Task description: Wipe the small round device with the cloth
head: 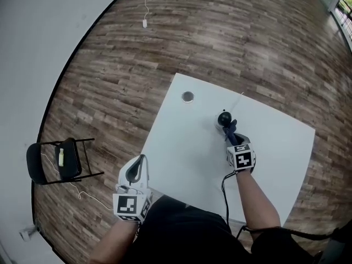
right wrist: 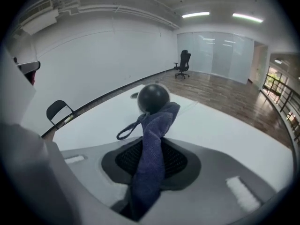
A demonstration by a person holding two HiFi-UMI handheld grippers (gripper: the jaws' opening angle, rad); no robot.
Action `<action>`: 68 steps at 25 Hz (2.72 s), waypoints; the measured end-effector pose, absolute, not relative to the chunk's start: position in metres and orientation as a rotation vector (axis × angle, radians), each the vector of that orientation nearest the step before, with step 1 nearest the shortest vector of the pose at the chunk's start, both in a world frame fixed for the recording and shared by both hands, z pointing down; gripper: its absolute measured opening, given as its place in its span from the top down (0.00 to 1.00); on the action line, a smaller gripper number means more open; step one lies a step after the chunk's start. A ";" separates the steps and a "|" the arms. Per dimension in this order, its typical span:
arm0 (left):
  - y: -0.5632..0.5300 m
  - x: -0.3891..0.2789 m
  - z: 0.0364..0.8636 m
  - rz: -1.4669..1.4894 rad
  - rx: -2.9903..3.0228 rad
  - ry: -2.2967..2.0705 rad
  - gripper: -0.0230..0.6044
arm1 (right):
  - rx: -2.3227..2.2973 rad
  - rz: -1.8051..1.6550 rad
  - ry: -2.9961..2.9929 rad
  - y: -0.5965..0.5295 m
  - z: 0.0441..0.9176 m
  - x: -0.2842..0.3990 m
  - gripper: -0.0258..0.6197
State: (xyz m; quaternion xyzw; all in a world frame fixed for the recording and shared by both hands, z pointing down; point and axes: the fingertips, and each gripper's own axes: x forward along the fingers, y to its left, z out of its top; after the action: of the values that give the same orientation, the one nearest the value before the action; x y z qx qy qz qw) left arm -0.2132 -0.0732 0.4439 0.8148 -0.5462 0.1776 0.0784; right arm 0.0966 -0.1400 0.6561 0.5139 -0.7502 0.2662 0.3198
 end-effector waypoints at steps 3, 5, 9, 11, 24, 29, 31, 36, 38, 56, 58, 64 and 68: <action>-0.077 -0.211 0.441 0.508 2.446 -1.637 0.95 | 1.476 0.514 -1.974 -0.159 0.615 0.119 0.81; -0.078 -0.212 0.437 0.499 2.451 -1.648 0.95 | 1.516 0.376 -1.976 -0.175 0.590 0.124 0.81; -0.074 -0.225 0.435 0.499 2.422 -1.688 0.95 | 1.473 0.241 -1.973 -0.198 0.576 0.112 0.81; -0.071 -0.233 0.437 0.498 2.394 -1.706 0.95 | 1.425 0.231 -1.970 -0.202 0.578 0.103 0.81; -0.069 -0.236 0.441 0.474 2.369 -1.714 0.95 | 1.255 0.195 -1.955 -0.191 0.585 0.074 0.81; -0.065 -0.239 0.447 0.489 2.354 -1.702 0.95 | 1.244 0.235 -1.969 -0.189 0.588 0.066 0.81; -0.063 -0.240 0.448 0.493 2.349 -1.706 0.95 | 1.237 0.238 -1.972 -0.188 0.589 0.065 0.81; -0.062 -0.243 0.446 0.493 2.345 -1.719 0.95 | 1.211 0.248 -1.981 -0.184 0.592 0.058 0.81; -0.063 -0.242 0.446 0.493 2.348 -1.717 0.95 | 1.196 0.264 -1.986 -0.182 0.596 0.055 0.81; -0.063 -0.236 0.444 0.413 2.343 -1.714 0.95 | 1.234 -0.004 -1.942 -0.176 0.570 0.066 0.81; -0.062 -0.234 0.444 0.420 2.345 -1.709 0.95 | 1.242 -0.077 -1.910 -0.189 0.559 0.070 0.81; -0.057 -0.240 0.439 0.452 2.339 -1.726 0.95 | 1.169 -0.098 -1.827 -0.200 0.579 0.079 0.81; -0.055 -0.244 0.441 0.458 2.332 -1.729 0.95 | 1.169 -0.041 -1.793 -0.196 0.595 0.091 0.81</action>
State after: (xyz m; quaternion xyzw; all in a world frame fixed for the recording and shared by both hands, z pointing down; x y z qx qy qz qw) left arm -0.2437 -0.0550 0.4412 0.7894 -0.5852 0.1550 0.1012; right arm 0.0911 -0.1965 0.5946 0.4789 -0.7350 -0.0169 0.4797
